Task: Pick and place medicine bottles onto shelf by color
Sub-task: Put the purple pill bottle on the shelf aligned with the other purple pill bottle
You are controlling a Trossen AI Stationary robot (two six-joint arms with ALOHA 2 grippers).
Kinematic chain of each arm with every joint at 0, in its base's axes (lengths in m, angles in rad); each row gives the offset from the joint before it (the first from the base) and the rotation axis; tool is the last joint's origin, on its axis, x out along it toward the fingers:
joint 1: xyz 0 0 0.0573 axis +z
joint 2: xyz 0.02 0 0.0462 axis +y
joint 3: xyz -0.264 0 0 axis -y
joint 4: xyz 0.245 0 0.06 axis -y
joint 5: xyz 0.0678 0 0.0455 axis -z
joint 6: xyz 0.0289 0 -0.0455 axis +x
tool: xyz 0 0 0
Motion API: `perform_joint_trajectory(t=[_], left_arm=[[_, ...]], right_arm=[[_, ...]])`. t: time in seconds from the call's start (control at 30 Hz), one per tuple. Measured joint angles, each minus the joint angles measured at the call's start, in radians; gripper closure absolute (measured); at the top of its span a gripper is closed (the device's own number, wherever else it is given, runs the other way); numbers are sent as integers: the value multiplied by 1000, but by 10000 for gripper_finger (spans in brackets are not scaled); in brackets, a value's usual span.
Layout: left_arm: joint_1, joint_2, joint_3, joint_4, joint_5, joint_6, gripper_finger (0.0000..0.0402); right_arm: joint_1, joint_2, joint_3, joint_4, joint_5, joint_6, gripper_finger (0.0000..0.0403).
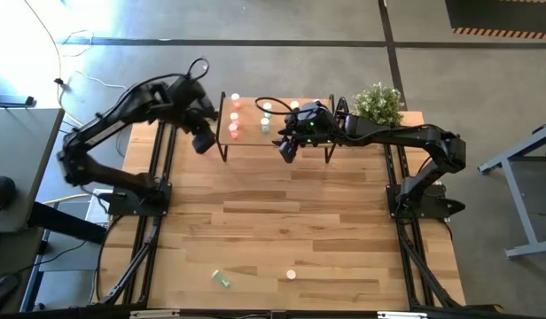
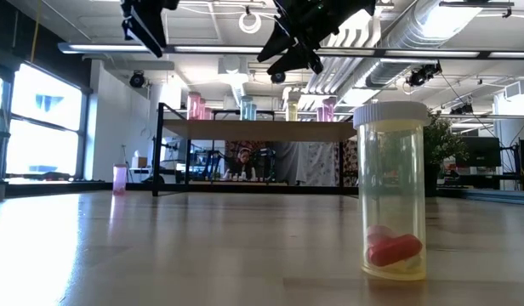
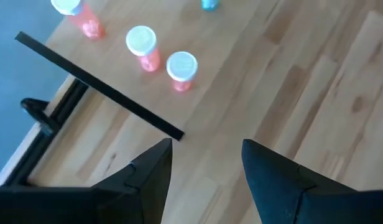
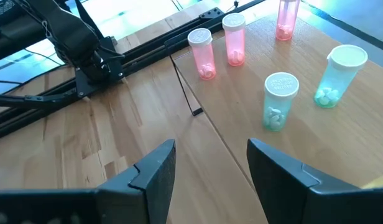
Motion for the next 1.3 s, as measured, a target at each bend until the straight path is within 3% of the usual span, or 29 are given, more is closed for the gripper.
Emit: perform_joint_trajectory(t=[0.27, 0.63, 0.93, 1.13, 1.3], left_arm=[[-42, -220, -289, 261, -54, -100, 218], [-51, -418, -626, 403, -378, -351, 218], [-129, -511, -862, 629, -432, -369, 218], [-207, -551, -968, 649, -527, -387, 217], [-266, -587, -1027, 654, -547, -372, 217]], right_arm=[[0, 0, 0, 0, -1, -17, 213], [0, 0, 0, 0, -12, -17, 213], [0, 0, 0, 0, -13, -28, 213], [0, 0, 0, 0, -13, -28, 213], [0, 0, 0, 0, -13, -39, 213]])
